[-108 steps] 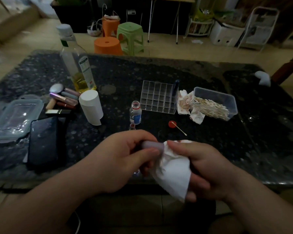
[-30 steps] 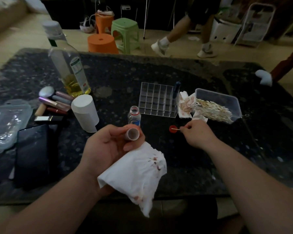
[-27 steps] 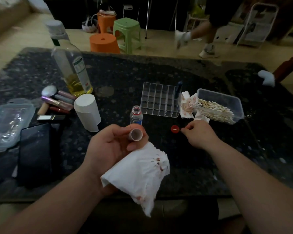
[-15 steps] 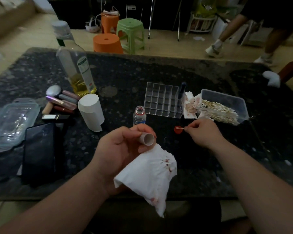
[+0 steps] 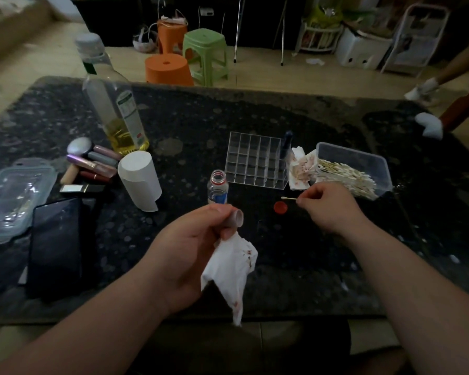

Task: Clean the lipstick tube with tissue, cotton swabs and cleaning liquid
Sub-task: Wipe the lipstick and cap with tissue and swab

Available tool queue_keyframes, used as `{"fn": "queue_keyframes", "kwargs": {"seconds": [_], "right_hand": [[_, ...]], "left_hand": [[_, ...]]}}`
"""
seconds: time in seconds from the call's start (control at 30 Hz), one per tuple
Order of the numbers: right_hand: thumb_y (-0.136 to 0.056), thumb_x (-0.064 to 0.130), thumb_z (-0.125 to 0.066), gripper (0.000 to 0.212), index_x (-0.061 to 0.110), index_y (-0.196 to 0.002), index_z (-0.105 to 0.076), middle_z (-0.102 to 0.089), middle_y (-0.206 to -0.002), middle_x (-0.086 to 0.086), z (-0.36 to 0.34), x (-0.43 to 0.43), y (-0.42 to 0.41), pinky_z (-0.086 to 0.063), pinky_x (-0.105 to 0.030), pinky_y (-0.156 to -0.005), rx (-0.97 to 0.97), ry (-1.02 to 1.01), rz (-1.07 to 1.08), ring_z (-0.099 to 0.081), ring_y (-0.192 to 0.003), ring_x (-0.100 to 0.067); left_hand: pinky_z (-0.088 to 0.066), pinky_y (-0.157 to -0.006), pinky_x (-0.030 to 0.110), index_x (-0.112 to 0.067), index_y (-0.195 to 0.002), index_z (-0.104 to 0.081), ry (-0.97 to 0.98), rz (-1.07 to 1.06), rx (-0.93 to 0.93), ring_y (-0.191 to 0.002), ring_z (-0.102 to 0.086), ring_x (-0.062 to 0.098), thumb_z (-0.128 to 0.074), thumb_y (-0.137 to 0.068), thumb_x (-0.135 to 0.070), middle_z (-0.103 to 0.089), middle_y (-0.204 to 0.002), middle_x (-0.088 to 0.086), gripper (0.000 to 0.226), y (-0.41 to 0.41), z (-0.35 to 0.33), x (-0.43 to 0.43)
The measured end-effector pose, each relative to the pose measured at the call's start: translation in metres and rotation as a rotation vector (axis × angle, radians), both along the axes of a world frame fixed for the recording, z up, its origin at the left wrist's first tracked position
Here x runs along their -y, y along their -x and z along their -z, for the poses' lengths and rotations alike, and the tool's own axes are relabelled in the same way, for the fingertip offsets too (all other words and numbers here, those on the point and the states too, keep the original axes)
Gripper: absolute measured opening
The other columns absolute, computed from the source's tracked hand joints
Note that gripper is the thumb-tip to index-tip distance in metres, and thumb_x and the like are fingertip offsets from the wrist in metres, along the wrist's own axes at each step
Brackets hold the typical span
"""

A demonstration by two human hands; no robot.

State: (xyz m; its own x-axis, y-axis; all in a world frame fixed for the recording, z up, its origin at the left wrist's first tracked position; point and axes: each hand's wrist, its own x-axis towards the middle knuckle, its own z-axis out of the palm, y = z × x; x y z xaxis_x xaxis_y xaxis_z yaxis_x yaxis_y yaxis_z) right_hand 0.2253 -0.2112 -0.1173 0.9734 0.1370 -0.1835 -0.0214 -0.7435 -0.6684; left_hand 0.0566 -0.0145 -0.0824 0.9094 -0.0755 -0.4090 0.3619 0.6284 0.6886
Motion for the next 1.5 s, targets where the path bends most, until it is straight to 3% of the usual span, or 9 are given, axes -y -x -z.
{"fn": "queue_keyframes", "kwargs": {"seconds": [0.1, 0.2, 0.4, 0.6, 0.73, 0.93, 1.2, 1.33, 1.5], "right_hand": [[-0.087, 0.017, -0.072, 0.019, 0.025, -0.070, -0.068, -0.065, -0.071, 0.003, -0.004, 0.000, 0.003, -0.038, -0.022, -0.052, 0.001, -0.004, -0.001, -0.058, -0.064, -0.011], [-0.086, 0.017, -0.073, 0.012, 0.021, -0.074, -0.071, -0.069, -0.076, 0.003, -0.024, -0.002, 0.015, -0.042, -0.023, -0.056, 0.054, -0.087, -0.017, -0.064, -0.075, -0.016], [-0.086, 0.020, -0.072, 0.011, 0.025, -0.076, -0.072, -0.068, -0.063, 0.010, -0.069, 0.005, 0.070, -0.044, -0.014, -0.050, 0.094, -0.323, -0.352, -0.056, -0.052, 0.000], [-0.082, 0.022, -0.075, 0.007, 0.028, -0.079, -0.074, -0.072, -0.078, 0.010, -0.070, 0.005, 0.080, -0.052, -0.016, -0.056, 0.220, -0.281, -0.448, -0.065, -0.064, -0.006], [-0.083, 0.019, -0.077, 0.019, 0.036, -0.079, -0.070, -0.071, -0.081, 0.011, -0.066, 0.001, 0.087, -0.061, -0.029, -0.068, 0.261, -0.242, -0.514, -0.069, -0.076, -0.009], [-0.084, 0.015, -0.078, 0.019, 0.031, -0.079, -0.070, -0.067, -0.066, 0.005, -0.061, -0.003, 0.086, -0.055, -0.029, -0.052, 0.371, -0.224, -0.553, -0.062, -0.058, -0.013], [-0.084, 0.018, -0.077, 0.015, 0.031, -0.080, -0.071, -0.061, -0.062, 0.017, -0.065, -0.004, 0.087, -0.056, -0.032, -0.058, 0.409, -0.143, -0.635, -0.061, -0.060, -0.007], [-0.083, 0.018, -0.077, 0.023, 0.034, -0.071, -0.067, -0.065, -0.071, 0.017, -0.067, -0.001, 0.087, -0.060, -0.038, -0.070, 0.260, -0.172, -0.634, -0.062, -0.061, -0.009], [-0.085, 0.017, -0.075, 0.015, 0.030, -0.078, -0.069, -0.063, -0.064, 0.014, -0.070, -0.001, 0.086, -0.057, -0.040, -0.058, 0.401, -0.123, -0.638, -0.060, -0.060, -0.008]], "left_hand": [[-0.033, -0.087, 0.039, -0.012, -0.080, -0.061, 0.021, -0.003, -0.053, -0.070, -0.043, 0.019, -0.057, -0.089, -0.024, -0.046, -0.071, 0.003, 0.016, -0.002, 0.000, 0.000], [-0.038, -0.075, 0.032, -0.012, -0.081, -0.059, 0.106, -0.029, -0.104, -0.066, -0.043, 0.016, -0.059, -0.087, -0.024, -0.049, -0.068, 0.001, 0.013, -0.004, -0.002, 0.000], [-0.038, -0.071, 0.028, -0.012, -0.088, -0.059, 0.123, -0.045, -0.113, -0.061, -0.044, 0.011, -0.062, -0.088, -0.027, -0.048, -0.068, -0.001, 0.014, -0.008, -0.001, 0.001], [-0.039, -0.074, 0.031, -0.012, -0.087, -0.066, 0.040, -0.046, -0.115, -0.063, -0.048, 0.013, -0.065, -0.087, -0.026, -0.052, -0.070, 0.001, 0.015, -0.006, 0.000, 0.008], [-0.036, -0.076, 0.032, -0.010, -0.085, -0.070, 0.003, -0.036, -0.130, -0.067, -0.046, 0.016, -0.067, -0.085, -0.029, -0.051, -0.069, 0.002, 0.019, -0.006, 0.002, 0.009], [-0.039, -0.069, 0.031, -0.008, -0.082, -0.073, -0.078, -0.027, -0.162, -0.059, -0.049, 0.015, -0.070, -0.080, -0.032, -0.053, -0.064, 0.003, 0.025, -0.009, 0.005, 0.009], [-0.048, -0.056, 0.024, -0.010, -0.066, -0.075, -0.113, -0.021, -0.152, -0.050, -0.052, 0.011, -0.069, -0.071, -0.033, -0.055, -0.054, 0.002, 0.025, -0.016, 0.006, 0.005], [-0.040, -0.071, 0.033, -0.009, -0.079, -0.069, -0.059, 0.014, -0.119, -0.064, -0.049, 0.017, -0.063, -0.086, -0.028, -0.053, -0.068, 0.006, 0.021, -0.003, 0.000, 0.012], [-0.041, -0.070, 0.033, -0.005, -0.091, -0.070, -0.099, -0.003, -0.101, -0.067, -0.050, 0.018, -0.065, -0.085, -0.027, -0.058, -0.069, 0.005, 0.023, -0.003, 0.000, 0.012]]}}
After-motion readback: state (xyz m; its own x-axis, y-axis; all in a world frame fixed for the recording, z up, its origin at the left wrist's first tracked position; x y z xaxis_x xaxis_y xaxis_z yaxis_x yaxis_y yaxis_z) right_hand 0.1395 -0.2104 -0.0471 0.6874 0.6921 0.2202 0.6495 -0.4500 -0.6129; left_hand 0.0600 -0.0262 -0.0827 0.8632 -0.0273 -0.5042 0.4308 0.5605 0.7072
